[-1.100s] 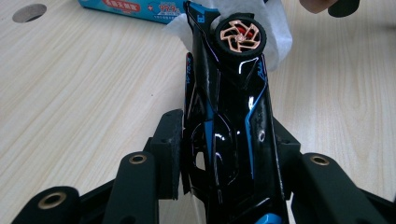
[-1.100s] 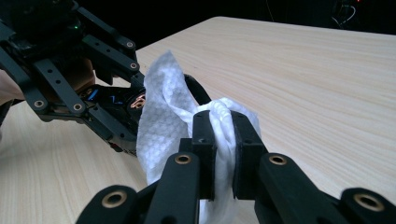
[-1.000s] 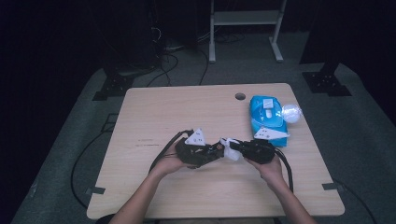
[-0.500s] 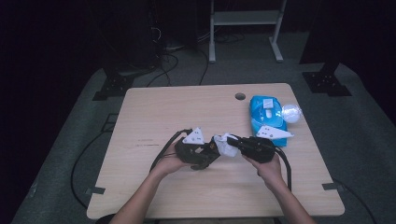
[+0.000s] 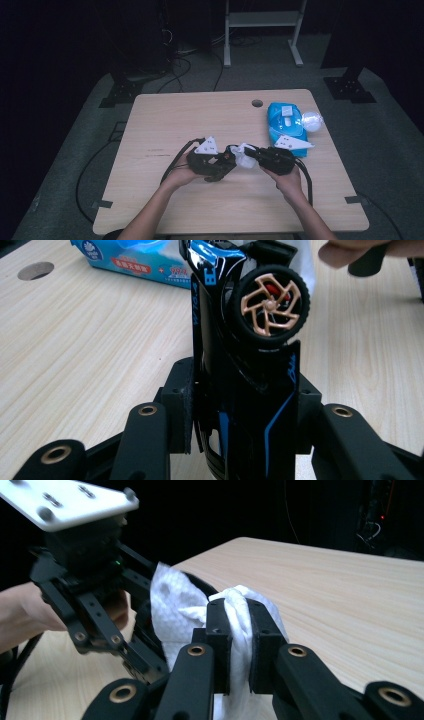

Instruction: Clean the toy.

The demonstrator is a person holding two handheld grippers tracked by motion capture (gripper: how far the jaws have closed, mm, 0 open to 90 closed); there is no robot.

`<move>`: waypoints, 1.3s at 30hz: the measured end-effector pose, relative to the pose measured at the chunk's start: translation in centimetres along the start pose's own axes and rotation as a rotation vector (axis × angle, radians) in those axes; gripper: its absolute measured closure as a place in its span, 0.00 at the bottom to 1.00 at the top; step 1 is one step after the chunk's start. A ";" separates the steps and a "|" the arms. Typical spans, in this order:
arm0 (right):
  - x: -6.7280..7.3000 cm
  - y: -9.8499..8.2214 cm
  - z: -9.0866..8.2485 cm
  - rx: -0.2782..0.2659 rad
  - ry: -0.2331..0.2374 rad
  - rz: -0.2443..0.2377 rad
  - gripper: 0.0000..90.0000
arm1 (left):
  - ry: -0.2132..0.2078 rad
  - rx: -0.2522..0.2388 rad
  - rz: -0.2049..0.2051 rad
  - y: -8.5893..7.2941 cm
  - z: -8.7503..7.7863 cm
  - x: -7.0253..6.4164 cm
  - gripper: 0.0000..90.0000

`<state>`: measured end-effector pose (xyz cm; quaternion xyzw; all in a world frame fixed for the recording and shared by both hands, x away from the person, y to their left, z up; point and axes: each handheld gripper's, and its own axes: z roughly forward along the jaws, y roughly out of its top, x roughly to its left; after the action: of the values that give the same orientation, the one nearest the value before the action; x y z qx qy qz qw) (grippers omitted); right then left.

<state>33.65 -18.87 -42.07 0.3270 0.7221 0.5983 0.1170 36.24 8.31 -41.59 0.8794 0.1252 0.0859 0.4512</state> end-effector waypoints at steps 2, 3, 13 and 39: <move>-0.3 -0.5 0.1 0.013 -0.009 0.012 0.91 | 0.002 -0.004 -0.005 0.0 -0.1 0.1 0.63; -0.4 -0.7 0.1 0.020 -0.010 0.020 0.91 | 0.004 -0.001 -0.003 0.0 0.0 0.1 0.63; 0.1 -0.2 0.2 0.010 0.001 -0.002 0.91 | 0.001 -0.001 -0.007 0.0 0.2 0.0 0.63; 0.2 0.8 0.1 -0.016 0.004 -0.014 0.91 | -0.019 0.000 0.007 0.0 0.8 -0.3 0.63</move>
<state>33.85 -18.57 -41.27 0.3197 0.7198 0.6039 0.1226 36.21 7.60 -42.09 0.8805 0.1180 0.0792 0.4522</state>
